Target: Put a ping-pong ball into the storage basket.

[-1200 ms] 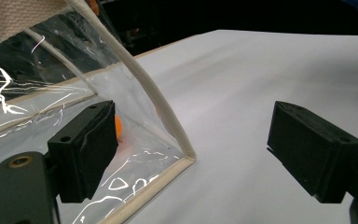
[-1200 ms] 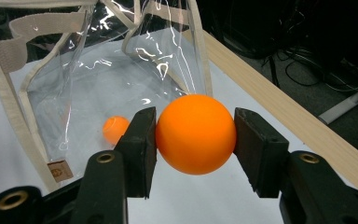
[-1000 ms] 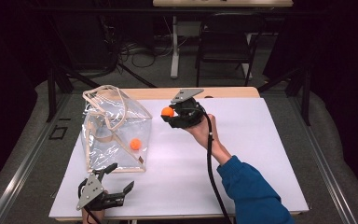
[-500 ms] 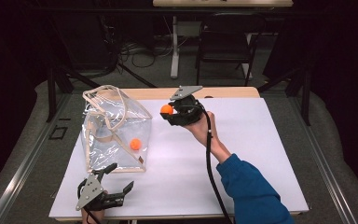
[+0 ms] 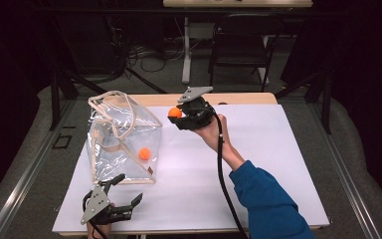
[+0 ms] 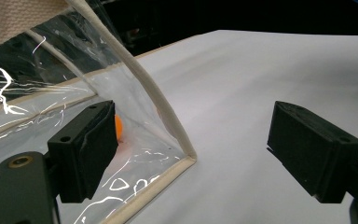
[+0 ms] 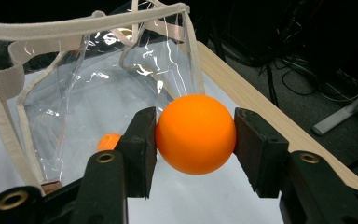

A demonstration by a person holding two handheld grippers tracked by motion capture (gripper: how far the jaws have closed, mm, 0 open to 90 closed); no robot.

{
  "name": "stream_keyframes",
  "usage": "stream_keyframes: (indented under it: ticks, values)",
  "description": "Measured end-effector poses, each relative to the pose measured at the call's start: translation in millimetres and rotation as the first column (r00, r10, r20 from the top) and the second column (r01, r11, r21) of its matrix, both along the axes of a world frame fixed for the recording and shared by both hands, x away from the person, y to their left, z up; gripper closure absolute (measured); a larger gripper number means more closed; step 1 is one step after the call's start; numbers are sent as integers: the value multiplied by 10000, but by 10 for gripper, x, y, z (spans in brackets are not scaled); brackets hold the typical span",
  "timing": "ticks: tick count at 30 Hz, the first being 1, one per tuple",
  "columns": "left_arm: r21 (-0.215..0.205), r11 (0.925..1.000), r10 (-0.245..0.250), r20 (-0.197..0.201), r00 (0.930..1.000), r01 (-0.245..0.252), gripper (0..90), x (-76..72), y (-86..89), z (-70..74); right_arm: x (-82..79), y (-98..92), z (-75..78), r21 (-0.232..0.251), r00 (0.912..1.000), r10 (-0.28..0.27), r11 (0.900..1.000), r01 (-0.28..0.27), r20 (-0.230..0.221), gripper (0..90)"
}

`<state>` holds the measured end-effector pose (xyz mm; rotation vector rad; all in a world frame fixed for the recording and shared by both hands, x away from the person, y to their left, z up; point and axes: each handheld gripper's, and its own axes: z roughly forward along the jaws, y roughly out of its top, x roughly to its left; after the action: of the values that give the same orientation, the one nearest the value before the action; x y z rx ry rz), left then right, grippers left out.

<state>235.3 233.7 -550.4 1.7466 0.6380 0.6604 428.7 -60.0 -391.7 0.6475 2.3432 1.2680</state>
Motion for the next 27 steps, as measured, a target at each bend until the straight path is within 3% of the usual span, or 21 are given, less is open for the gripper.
stream_keyframes:
  ticks: [27]
  values:
    - [-21,10000,42,19,10000,-42,158,-1,7,1,-8,141,140,-59,9996,138,9999,-137,244,507]
